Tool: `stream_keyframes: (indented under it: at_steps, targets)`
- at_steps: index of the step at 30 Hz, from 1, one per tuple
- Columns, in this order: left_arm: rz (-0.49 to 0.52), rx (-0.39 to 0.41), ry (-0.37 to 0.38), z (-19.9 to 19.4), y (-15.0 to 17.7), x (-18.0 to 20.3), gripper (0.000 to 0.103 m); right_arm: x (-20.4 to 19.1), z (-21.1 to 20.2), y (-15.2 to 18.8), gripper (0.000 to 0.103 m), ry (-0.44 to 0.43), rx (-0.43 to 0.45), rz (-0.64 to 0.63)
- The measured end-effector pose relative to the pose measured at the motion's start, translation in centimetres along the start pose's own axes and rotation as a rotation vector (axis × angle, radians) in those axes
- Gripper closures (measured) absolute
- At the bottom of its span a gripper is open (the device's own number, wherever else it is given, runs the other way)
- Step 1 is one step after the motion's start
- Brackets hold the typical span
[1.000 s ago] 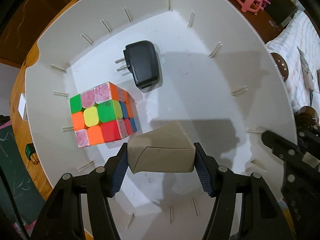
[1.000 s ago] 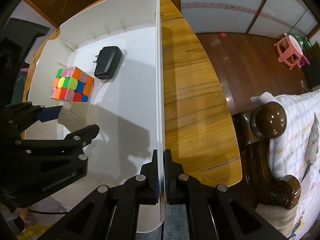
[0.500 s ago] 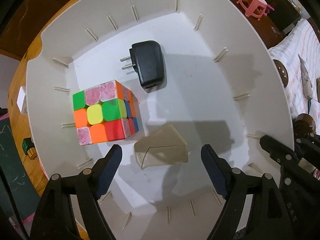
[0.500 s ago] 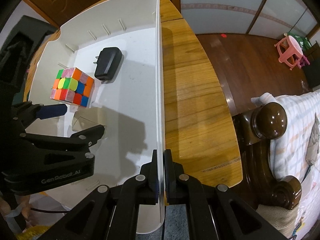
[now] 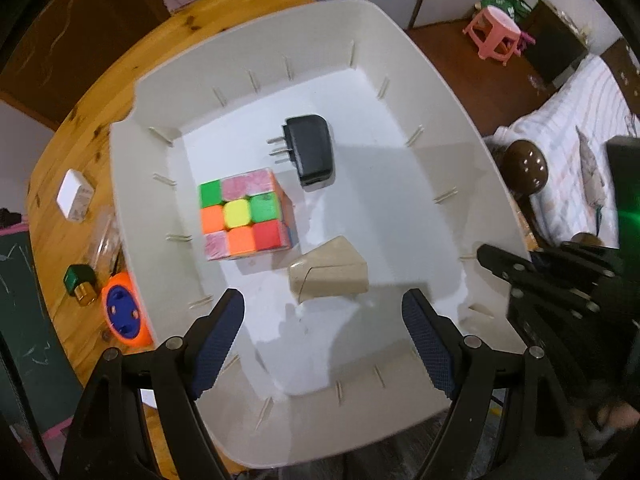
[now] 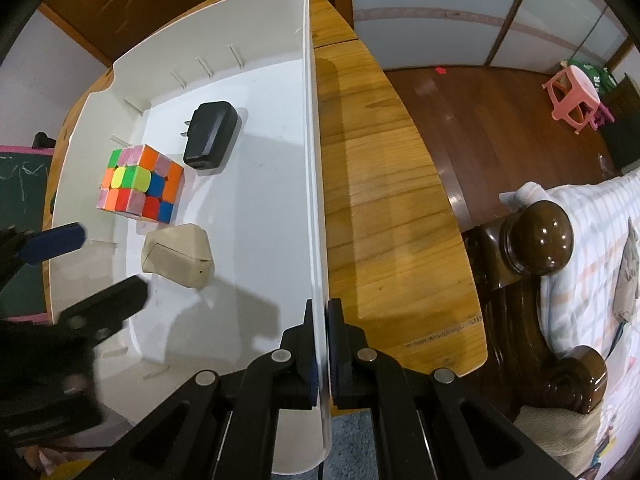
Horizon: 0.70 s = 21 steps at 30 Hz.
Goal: Organize rigid objects
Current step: 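Move the left tool back over the table to the white cube charger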
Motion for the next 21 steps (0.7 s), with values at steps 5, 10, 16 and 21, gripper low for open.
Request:
stream_keyframes:
  at_steps: [5, 10, 16, 21]
  targets:
    - [-0.069, 0.039, 0.033, -2.2, -1.0, -2.2, 0.019, 0.1, -0.1, -0.2, 0.100, 0.042, 0.009, -0.029]
    - [-0.177, 0.099, 0.057, -5.1, -1.9, -5.2, 0.019, 0.0, 0.0, -0.3, 0.100, 0.053, 0.005, -0.051]
    - [-0.287, 0.160, 0.048, -7.3, -3.6, -9.7, 0.019, 0.2, 0.1, -0.3, 0.100, 0.045, 0.007, -0.035]
    - [-0.367, 0.216, 0.020, -8.6, -5.7, -14.4, 0.019, 0.1, 0.0, -0.2, 0.100, 0.056, 0.012, -0.033]
Point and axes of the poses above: each gripper's, at about its wrist camera, not at the fingertips, and z roughly the way its jaws point, x to its right, y to its underside, the point moved 7 cm from there along z, roughly the way its jaws point, and after that the axes turned 13 degrees about -z, right-handed, at the moved point
